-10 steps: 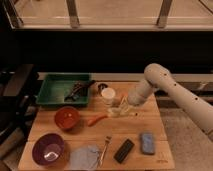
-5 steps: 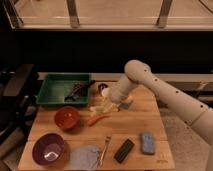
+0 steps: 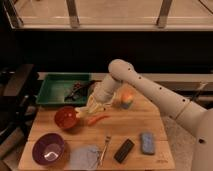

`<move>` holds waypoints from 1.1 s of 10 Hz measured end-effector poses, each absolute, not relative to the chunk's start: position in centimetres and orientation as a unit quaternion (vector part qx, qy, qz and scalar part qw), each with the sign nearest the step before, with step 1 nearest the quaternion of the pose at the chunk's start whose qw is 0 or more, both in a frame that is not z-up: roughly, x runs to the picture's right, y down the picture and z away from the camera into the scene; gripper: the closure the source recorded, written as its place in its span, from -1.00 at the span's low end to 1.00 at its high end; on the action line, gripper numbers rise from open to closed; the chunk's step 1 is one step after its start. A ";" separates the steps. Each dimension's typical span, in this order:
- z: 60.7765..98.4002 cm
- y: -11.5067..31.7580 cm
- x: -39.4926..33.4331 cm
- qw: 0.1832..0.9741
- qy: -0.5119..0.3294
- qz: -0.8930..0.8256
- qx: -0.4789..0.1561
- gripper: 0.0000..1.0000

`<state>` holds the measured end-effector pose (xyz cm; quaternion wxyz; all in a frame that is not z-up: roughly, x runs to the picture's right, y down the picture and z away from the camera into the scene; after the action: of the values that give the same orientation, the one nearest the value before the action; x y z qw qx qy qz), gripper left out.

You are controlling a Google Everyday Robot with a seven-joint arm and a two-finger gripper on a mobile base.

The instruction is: Place banana in red bowl

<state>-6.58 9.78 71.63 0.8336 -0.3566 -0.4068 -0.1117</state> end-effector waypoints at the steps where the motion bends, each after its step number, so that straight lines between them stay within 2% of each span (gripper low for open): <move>1: 71.6 9.8 -6.7 0.833 -0.407 -0.113 -0.357 1.00; 6: 72.8 9.2 -9.6 0.821 -0.434 -0.128 -0.349 0.99; 7: 73.2 9.1 -11.4 0.815 -0.443 -0.133 -0.349 0.88; 11: 74.8 9.1 -18.5 0.785 -0.487 -0.155 -0.350 0.03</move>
<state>-18.52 9.13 74.76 0.7855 -0.3496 -0.4867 -0.1548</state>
